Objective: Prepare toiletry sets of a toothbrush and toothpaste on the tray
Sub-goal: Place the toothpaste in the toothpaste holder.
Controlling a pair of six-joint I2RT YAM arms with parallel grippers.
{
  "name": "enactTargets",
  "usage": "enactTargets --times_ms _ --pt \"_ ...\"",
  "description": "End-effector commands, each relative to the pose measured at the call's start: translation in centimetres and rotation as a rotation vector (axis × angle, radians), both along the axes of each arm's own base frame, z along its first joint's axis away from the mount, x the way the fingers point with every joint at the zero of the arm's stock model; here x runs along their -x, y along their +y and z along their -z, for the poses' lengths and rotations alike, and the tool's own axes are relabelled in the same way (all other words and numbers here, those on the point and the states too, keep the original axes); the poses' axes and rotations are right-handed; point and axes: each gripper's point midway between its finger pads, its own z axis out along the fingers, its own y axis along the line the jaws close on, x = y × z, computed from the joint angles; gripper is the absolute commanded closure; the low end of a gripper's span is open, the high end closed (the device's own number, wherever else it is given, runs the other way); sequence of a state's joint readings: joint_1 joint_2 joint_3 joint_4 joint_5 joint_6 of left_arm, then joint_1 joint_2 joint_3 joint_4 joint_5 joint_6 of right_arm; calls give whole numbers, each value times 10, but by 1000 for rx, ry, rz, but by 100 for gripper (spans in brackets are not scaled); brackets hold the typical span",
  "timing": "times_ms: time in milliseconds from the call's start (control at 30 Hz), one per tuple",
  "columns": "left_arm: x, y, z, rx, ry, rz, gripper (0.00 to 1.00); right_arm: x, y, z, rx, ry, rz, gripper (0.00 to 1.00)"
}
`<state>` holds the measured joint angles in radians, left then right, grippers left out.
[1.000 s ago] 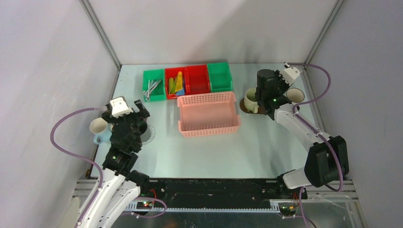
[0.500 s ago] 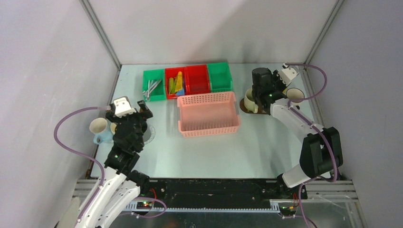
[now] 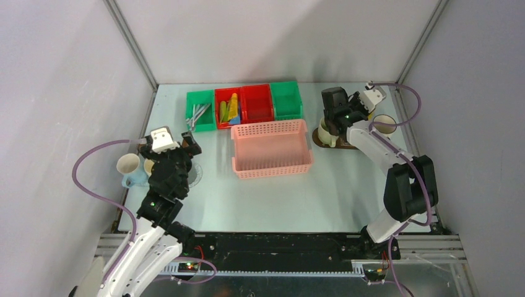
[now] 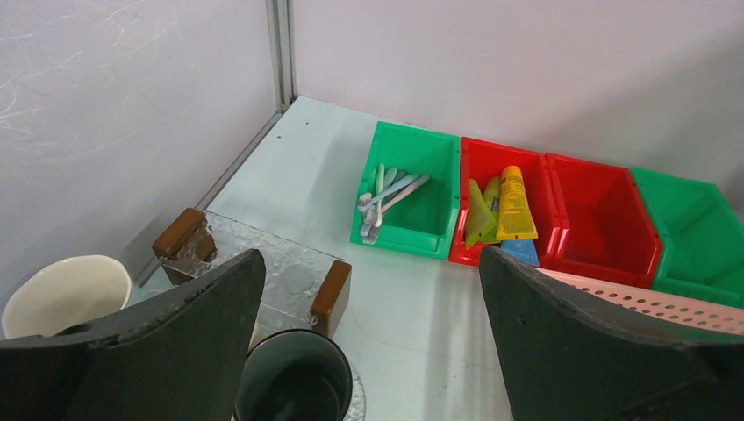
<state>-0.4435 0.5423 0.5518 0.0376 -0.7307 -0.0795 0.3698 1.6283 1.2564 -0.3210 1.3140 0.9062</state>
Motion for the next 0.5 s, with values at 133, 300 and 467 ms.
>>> enactTargets --times_ms 133,300,467 --pt "0 -1 -6 21 -38 -2 2 -6 -4 3 -13 -52 54 100" --pt "0 -2 -6 21 -38 0 2 -5 -6 -13 5 -70 64 100" --pt "0 -1 -6 21 -40 -4 2 -5 -5 -32 27 -89 56 100"
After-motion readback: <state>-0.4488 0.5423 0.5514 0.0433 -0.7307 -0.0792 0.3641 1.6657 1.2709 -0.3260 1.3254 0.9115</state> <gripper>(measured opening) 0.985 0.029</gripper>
